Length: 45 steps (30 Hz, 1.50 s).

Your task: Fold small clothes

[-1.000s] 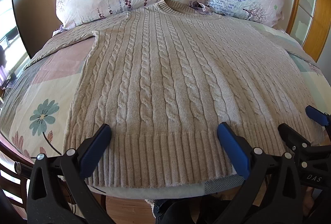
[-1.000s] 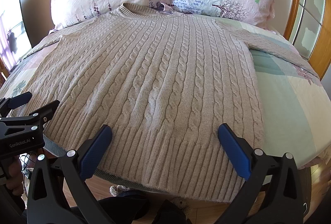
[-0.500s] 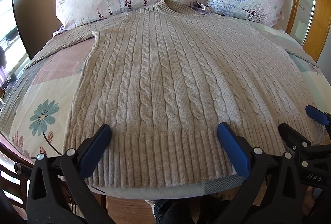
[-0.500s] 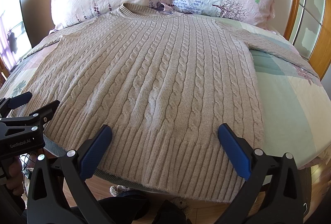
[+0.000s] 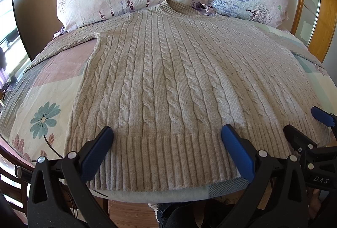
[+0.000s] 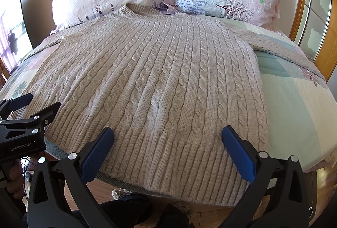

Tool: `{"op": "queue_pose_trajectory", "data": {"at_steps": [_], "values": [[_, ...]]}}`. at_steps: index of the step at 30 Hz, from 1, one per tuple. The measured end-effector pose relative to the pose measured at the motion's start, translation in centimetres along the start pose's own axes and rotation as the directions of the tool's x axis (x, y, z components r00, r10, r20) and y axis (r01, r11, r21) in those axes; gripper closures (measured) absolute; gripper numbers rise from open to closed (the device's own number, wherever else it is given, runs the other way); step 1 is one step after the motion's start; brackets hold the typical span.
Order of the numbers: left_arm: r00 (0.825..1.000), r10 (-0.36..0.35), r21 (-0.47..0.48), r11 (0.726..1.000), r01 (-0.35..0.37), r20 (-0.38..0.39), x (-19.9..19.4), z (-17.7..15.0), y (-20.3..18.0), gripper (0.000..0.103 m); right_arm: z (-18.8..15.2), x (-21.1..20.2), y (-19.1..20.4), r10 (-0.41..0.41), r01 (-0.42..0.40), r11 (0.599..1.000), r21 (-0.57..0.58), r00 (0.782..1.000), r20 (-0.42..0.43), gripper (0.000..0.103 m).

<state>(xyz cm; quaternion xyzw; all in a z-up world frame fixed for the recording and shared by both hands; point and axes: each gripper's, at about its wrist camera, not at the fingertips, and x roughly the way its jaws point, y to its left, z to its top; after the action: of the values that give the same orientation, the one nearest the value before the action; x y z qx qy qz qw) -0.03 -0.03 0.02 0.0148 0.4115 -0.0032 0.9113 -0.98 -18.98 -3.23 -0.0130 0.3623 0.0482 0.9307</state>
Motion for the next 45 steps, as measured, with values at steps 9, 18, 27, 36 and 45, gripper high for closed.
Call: {"op": "queue_pose_trajectory", "data": {"at_steps": [9,18,27,36,45], "values": [[1.000,0.001,0.000,1.000,-0.001,0.001,0.0,0.0,0.0,0.002,-0.1,-0.1,0.0,0.000,0.000,1.000,0.000,1.000,0.001,0.001],[1.000,0.001,0.000,1.000,-0.001,0.002,0.0,0.0,0.0,0.002,0.0,0.1,-0.1,0.001,-0.001,1.000,-0.003,1.000,0.003,0.001],[1.000,0.001,0.001,1.000,-0.001,0.003,0.0,0.0,0.0,0.002,-0.1,-0.1,0.1,0.002,-0.002,1.000,-0.003,1.000,0.005,0.001],[1.000,-0.001,0.001,1.000,0.001,-0.002,-0.4,0.3,-0.2,0.002,0.0,-0.2,0.2,0.005,-0.005,1.000,-0.009,1.000,0.003,0.001],[0.990,-0.112,-0.037,0.993,0.110,-0.082,-0.1,2.5,1.7,0.002,4.4,-0.1,-6.0,0.154,-0.151,0.982,0.114,0.988,-0.015,0.001]]}}
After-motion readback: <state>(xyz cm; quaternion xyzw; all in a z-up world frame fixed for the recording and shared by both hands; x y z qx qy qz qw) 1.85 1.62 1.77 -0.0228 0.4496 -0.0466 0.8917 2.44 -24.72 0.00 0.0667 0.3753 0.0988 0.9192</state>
